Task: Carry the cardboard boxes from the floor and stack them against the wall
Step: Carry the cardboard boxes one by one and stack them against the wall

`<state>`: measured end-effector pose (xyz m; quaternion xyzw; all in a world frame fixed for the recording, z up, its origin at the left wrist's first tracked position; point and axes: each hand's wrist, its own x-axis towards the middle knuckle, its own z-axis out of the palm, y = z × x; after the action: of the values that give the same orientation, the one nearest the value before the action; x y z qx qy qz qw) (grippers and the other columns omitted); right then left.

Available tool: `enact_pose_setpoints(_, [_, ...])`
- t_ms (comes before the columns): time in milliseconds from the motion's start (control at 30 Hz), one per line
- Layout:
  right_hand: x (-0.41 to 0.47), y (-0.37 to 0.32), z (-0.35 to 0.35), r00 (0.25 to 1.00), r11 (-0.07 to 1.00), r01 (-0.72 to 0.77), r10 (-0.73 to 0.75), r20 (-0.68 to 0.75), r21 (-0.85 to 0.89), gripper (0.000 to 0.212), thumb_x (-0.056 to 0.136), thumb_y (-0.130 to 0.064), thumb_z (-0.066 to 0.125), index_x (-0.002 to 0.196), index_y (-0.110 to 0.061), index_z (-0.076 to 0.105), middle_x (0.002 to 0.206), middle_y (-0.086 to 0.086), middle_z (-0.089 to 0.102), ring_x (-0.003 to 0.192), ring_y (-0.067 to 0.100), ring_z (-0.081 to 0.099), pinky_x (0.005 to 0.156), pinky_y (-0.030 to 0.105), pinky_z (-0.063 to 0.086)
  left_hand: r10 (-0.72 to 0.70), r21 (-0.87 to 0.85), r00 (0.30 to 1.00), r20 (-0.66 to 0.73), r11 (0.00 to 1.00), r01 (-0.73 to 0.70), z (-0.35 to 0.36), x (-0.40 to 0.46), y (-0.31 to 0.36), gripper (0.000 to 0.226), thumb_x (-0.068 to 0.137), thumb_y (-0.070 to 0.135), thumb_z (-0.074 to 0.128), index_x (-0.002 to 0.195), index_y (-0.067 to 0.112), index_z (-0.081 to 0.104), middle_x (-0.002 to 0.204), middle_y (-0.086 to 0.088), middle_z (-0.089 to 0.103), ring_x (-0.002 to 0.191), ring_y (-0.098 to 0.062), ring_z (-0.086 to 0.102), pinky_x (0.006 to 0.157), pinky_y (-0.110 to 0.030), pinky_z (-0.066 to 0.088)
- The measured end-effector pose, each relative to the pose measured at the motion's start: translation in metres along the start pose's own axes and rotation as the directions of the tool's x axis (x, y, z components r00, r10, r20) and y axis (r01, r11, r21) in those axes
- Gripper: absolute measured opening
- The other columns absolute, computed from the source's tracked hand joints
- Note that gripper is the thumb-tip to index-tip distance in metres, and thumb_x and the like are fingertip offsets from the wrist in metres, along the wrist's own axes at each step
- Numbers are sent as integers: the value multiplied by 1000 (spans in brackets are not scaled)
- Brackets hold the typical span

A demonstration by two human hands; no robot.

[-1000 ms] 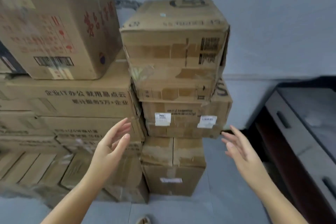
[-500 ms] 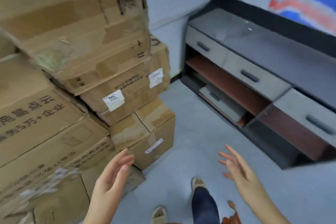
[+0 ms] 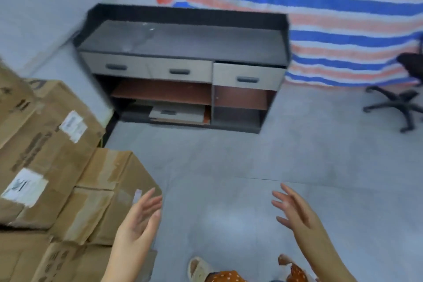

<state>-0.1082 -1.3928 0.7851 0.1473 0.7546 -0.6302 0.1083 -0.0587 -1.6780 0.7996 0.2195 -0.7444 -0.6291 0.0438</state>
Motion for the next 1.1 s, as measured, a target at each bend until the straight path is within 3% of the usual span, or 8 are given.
enact_pose_setpoints(167, [-51,38,-74,983,1000,15,-18,-184,-16,32,94,-15,55,117,-36,59,113,-17,68,107,2,62,95,35,49,113,58,976,188,990,-126,62,-22,8,41,87,-13,52,118,13,56,107,-8,66,87,8,64,76,-3,46])
enact_pose_setpoints(300, [-103,78,-146,950,1000,13,-18,-312,-18,35,92,-12,58,117,-37,59,109,-21,68,100,-5,62,79,12,49,171,103,928,332,971,-216,129,-65,9,45,84,-15,55,106,24,60,104,-10,68,85,3,65,77,-5,47])
enact_pose_setpoints(367, [-134,99,-185,926,1000,-4,2,-377,-6,35,92,-12,59,117,-37,59,109,-19,68,99,-7,62,74,8,47,172,105,897,407,967,-233,167,-92,6,43,84,-14,56,106,21,62,104,-11,68,83,3,65,75,-5,48])
enact_pose_setpoints(467, [-189,134,-248,859,997,-40,66,-507,62,32,93,-12,56,118,-32,59,108,-15,69,101,1,63,85,19,48,138,99,829,542,969,-226,230,-142,-2,38,85,-14,55,109,15,62,102,-12,68,79,6,65,73,-5,48])
enact_pose_setpoints(567, [-241,164,-301,747,976,-40,172,-642,216,26,97,-16,49,118,-27,60,109,-9,70,104,8,64,92,35,50,103,99,722,684,968,-232,293,-192,-7,34,87,-11,53,112,11,62,100,-8,69,80,-2,65,72,-8,48])
enact_pose_setpoints(700, [-296,194,-345,591,925,-8,311,-744,380,26,100,-21,41,114,-27,61,106,-7,70,102,8,64,84,32,49,40,127,563,826,959,-255,360,-246,-3,30,90,-6,53,105,16,66,97,-3,71,86,-7,66,72,-8,49])
enact_pose_setpoints(900, [-335,224,-369,406,850,33,469,-784,526,28,101,-18,37,109,-25,63,104,-2,70,101,12,64,87,38,48,-8,147,395,919,936,-321,444,-286,6,28,93,-1,50,105,20,65,100,-1,70,83,-4,67,71,-10,48])
enact_pose_setpoints(1100, [-325,239,-413,294,794,67,563,-772,604,28,101,-18,37,107,-22,65,103,0,70,101,17,63,89,41,46,-21,123,258,966,914,-386,540,-305,18,31,92,-1,51,106,23,65,100,-1,70,95,-12,66,75,-12,49])
